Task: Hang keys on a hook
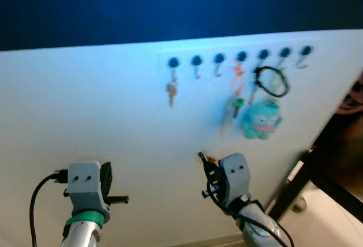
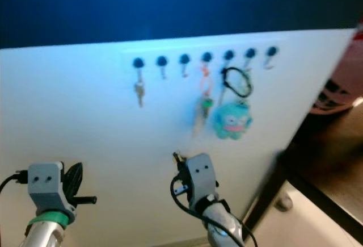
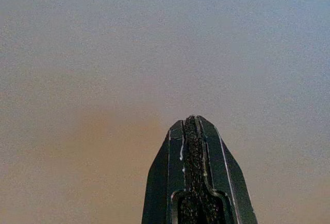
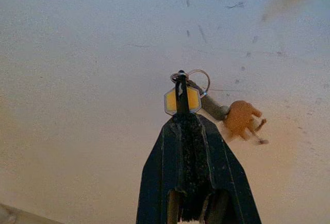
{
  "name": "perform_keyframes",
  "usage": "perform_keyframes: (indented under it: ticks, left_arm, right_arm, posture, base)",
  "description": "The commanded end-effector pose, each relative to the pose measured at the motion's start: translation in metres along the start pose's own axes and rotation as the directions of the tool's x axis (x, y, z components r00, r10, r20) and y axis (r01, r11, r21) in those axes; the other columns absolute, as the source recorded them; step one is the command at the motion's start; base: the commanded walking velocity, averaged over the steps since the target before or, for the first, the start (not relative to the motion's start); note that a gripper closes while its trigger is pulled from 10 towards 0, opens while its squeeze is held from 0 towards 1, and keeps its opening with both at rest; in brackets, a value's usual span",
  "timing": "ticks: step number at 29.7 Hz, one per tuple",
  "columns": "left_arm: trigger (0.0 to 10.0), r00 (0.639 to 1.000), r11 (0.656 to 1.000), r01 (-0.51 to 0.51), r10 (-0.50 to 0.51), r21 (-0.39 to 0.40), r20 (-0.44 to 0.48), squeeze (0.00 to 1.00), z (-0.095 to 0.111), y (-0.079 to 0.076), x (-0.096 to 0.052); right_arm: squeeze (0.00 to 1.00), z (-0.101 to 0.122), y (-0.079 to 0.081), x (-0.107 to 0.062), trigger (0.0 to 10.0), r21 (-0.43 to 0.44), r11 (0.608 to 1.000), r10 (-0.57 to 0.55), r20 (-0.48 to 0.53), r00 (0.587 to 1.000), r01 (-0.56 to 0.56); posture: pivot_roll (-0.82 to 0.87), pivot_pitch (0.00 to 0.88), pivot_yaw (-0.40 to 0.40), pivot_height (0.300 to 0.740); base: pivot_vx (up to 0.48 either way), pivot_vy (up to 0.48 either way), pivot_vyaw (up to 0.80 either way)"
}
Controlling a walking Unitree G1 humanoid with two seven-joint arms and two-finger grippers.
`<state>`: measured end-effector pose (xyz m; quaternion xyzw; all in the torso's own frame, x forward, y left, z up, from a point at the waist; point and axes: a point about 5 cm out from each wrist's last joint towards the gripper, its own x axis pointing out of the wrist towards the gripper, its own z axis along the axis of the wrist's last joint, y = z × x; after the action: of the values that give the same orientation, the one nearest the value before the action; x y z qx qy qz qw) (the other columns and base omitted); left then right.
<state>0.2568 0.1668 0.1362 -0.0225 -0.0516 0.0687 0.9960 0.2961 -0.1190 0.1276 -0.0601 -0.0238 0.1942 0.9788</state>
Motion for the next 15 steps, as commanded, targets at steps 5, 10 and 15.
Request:
perform_keyframes:
  ticks: [5,10,15]
  left_arm:
    - [10.0,0.999,1.0,-0.026,0.026,0.016,-0.021,0.0,-0.005,0.0046,-0.0016]
    - [10.0,0.999,0.999,-0.03,0.031,0.019,-0.02,0.0,-0.0051,0.0052,-0.0013]
    - [10.0,0.999,0.999,-0.039,0.04,0.012,-0.02,0.0,-0.0046,0.0066,-0.0013]
  right_arm:
    - [0.0,0.0011,0.0051,0.0011,10.0,0.003,1.0,0.024,0.006,1.0,-0.024]
    - [0.0,0.001,0.0051,0.0011,10.0,-0.001,1.0,0.027,0.006,1.0,-0.027]
    - [0.0,0.0008,0.0058,0.0006,10.0,-0.004,1.0,0.031,0.006,1.0,-0.031]
  posture:
    - [-0.15,0.053,0.125,0.74]
    - [-0.15,0.053,0.124,0.74]
    - [-0.15,0.053,0.124,0.74]
  base:
    - [0.0,0.0,0.0]
    - [0.0,0.0,0.0]
    - [0.0,0.0,0.0]
